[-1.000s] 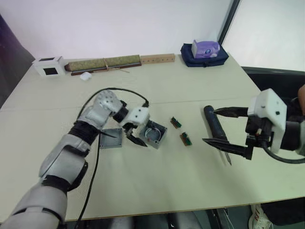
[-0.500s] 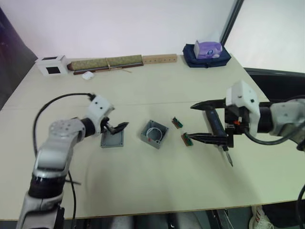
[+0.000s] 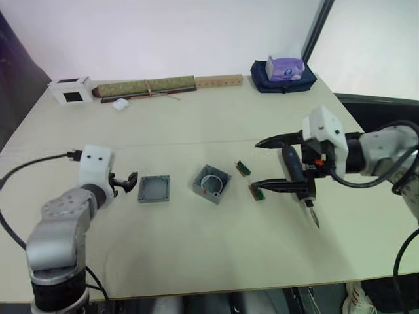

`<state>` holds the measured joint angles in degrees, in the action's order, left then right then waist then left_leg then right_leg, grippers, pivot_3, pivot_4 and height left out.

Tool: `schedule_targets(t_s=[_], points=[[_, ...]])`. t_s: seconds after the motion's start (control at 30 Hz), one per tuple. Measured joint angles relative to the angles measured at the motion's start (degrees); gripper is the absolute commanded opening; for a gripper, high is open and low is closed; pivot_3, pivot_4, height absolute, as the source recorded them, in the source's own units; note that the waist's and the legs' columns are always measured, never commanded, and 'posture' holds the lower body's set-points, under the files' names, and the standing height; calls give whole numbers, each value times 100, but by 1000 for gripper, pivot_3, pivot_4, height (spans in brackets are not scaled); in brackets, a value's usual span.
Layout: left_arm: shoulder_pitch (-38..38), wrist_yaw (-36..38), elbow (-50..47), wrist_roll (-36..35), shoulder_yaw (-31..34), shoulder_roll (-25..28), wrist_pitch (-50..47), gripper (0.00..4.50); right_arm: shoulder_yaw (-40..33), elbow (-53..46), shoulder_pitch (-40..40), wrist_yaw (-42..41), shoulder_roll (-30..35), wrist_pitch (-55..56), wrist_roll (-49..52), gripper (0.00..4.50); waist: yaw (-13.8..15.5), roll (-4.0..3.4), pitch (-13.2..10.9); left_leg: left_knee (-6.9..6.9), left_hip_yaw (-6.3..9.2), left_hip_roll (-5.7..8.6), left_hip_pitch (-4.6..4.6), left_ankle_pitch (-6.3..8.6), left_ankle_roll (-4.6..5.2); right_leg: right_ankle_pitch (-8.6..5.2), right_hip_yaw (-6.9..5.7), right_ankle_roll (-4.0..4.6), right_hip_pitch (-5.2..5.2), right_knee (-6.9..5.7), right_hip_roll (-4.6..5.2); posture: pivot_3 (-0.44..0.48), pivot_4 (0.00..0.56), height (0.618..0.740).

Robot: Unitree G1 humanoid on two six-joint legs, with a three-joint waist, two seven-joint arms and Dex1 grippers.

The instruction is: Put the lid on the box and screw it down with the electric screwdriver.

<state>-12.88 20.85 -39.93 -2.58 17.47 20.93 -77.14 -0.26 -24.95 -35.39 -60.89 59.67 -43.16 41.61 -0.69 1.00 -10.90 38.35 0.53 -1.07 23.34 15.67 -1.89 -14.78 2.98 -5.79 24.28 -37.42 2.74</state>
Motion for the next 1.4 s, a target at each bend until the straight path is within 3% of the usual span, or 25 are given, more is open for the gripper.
schedule_targets(t_s=[0.3,0.43,0.7,0.97,1.1,1.2,1.3,1.4], points=[[403,-257,207,-249,3,-431,331,4388,-46,-13,16,-31,2,-24,-35,4500,-3,0,1,0,-1,1,-2,0,0,1,0,2,-2,0,1,0,150,740],[538,-376,292,-321,12,-569,429,3343,-78,-53,93,-17,9,-36,-35,4500,-5,-1,4,0,-1,1,-6,0,0,1,0,2,-5,-1,0,0,150,740],[490,-496,300,-594,94,-675,357,135,-262,-100,199,-4,21,-75,-32,4500,-33,-5,8,-1,0,-1,-16,0,0,2,2,4,-9,-4,-8,0,150,740],[-323,-698,981,-687,453,-521,380,58,-345,-293,444,265,-15,-320,36,4500,11,4,4,1,6,1,-9,-1,-1,3,-3,5,-10,-4,-7,0,150,740],[-1249,-524,1068,-1023,502,-644,1346,58,-522,-353,489,901,-433,-862,391,4500,27,10,7,7,5,10,1,-2,-4,4,-2,4,-10,5,7,0,150,740],[-1746,-251,1045,-1351,272,-806,2049,58,-733,-239,295,1807,-1180,-1629,1050,4500,0,16,11,7,-3,12,1,-2,-4,8,4,-1,-10,6,12,0,150,740],[-1812,54,1105,-1667,-255,-906,2478,58,-1202,316,-238,3586,-2268,-2582,2204,4500,-54,14,12,-1,-9,6,-4,-2,-4,10,12,0,-2,-1,5,0,150,740],[-1742,251,1136,-1948,-375,-903,2605,58,-1472,660,-374,4906,-2689,-2998,3107,4500,-27,13,12,-7,2,2,2,-2,-4,9,6,2,6,-3,-5,0,150,740]])
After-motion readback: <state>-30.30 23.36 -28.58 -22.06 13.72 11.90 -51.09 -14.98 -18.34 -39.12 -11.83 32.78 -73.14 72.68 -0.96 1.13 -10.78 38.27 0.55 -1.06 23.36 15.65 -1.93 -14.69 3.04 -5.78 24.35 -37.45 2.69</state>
